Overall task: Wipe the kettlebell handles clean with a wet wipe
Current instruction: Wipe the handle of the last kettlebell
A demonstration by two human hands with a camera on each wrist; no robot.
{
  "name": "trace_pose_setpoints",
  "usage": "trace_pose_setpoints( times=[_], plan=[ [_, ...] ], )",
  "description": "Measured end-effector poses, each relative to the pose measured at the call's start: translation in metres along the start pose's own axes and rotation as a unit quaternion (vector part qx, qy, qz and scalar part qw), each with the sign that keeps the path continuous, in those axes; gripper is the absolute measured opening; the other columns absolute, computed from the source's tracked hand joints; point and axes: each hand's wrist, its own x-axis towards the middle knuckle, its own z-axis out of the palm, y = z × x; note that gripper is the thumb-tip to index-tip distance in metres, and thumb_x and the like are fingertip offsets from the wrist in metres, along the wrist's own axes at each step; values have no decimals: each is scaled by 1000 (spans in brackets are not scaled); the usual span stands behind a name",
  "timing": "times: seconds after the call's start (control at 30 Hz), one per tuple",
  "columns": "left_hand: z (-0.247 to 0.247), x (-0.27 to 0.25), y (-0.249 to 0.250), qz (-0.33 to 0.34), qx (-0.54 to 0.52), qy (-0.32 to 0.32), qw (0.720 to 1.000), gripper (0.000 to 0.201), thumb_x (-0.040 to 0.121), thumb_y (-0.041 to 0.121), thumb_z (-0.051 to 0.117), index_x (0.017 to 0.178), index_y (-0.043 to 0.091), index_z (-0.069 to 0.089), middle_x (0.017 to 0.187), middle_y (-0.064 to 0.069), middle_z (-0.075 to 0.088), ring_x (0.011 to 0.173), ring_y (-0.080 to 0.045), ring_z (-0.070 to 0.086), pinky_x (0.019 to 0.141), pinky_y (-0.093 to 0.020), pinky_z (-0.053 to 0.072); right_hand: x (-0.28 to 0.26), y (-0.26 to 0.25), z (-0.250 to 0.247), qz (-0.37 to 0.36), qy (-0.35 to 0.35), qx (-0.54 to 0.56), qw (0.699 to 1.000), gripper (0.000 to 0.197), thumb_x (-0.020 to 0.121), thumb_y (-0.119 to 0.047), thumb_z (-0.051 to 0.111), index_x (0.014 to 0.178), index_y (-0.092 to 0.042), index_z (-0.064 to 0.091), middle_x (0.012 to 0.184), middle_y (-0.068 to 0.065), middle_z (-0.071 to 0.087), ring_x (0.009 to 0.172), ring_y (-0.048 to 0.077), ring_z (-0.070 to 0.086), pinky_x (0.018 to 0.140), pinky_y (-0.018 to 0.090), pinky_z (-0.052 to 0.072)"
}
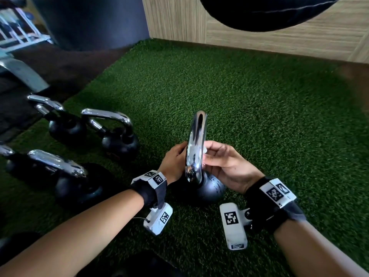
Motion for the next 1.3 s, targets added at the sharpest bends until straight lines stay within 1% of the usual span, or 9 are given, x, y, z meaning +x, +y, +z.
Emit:
trace_pose_setpoints(
  times=[0.2, 0.37, 0.47, 0.6, 0.73, 0.9, 1.0, 1.2, 1.3],
  plan=[
    [-3, 11, -9, 32, 105, 31, 993, 20, 100, 1, 56, 86, -13, 55, 90, -22, 58, 95, -59, 52, 62, -24, 35, 14, 7, 1, -93, 72, 79, 990, 33, 76, 7, 63, 109, 5, 62, 101, 20, 71, 82, 25, 73, 79, 29, 61],
    [-2, 6, -5, 58, 152, 22, 986, 17, 101, -1, 53, 98, -15, 62, 105, -43, 57, 83, -44, 63, 68, -29, 37, 18, -1, 1, -173, 76, -23, 982, 31, 62, 13, 74, 86, 0, 59, 89, 18, 71, 75, 26, 72, 71, 39, 63],
    [-3, 3, -5, 83, 161, 31, 983, 18, 100, 0, 56, 86, -1, 66, 99, -14, 64, 91, -28, 64, 68, -26, 37, 26, -9, 3, -231, 116, -76, 963, 34, 64, 16, 76, 85, -4, 58, 84, 15, 71, 71, 27, 70, 70, 41, 62],
    [-3, -2, 0, 105, 150, 13, 983, 49, 98, -4, 57, 58, 24, 59, 93, 3, 59, 52, 8, 48, 63, -24, 32, 29, -8, 0, -262, 163, -197, 931, 36, 69, 14, 77, 88, -13, 62, 86, 3, 72, 79, 24, 71, 76, 42, 62],
    [-3, -5, 3, 126, 171, -2, 977, 34, 99, -4, 55, 73, 17, 56, 88, 6, 54, 48, 10, 45, 60, -22, 29, 39, -6, -1, -276, 267, -370, 846, 34, 73, 1, 82, 90, -19, 61, 86, -4, 72, 76, 5, 71, 72, 20, 59],
    [-3, -5, 5, 128, 193, 1, 973, 67, 98, -3, 56, 60, 51, 66, 68, 2, 58, 48, 10, 47, 59, -23, 31, 46, -9, -3, -285, 310, -444, 791, 30, 74, -18, 84, 86, -29, 59, 81, -14, 67, 70, -3, 68, 60, 10, 54],
    [-4, -4, 4, 136, 203, 2, 970, 65, 99, 2, 57, 66, 57, 65, 55, 30, 59, 50, 14, 49, 55, -19, 37, 51, -11, -5, -266, 322, -474, 775, 20, 77, -21, 80, 84, -24, 62, 75, -13, 67, 64, 1, 67, 58, 10, 53],
    [-2, -4, 1, 121, 160, 8, 980, 39, 90, 24, 54, 72, 56, 67, 67, 11, 64, 53, 13, 50, 64, -24, 39, 58, -13, -4, -145, 333, -385, 848, 23, 83, -22, 80, 80, -10, 61, 58, -6, 71, 45, 8, 68, 43, 20, 53],
    [-1, -5, 1, 107, 171, 13, 979, 34, 88, 31, 52, 76, 59, 67, 65, 30, 66, 58, 15, 54, 69, -31, 44, 61, -16, -3, -113, 335, -389, 851, 26, 83, -24, 80, 80, -8, 61, 59, 7, 71, 46, 16, 69, 45, 31, 57]
  ],
)
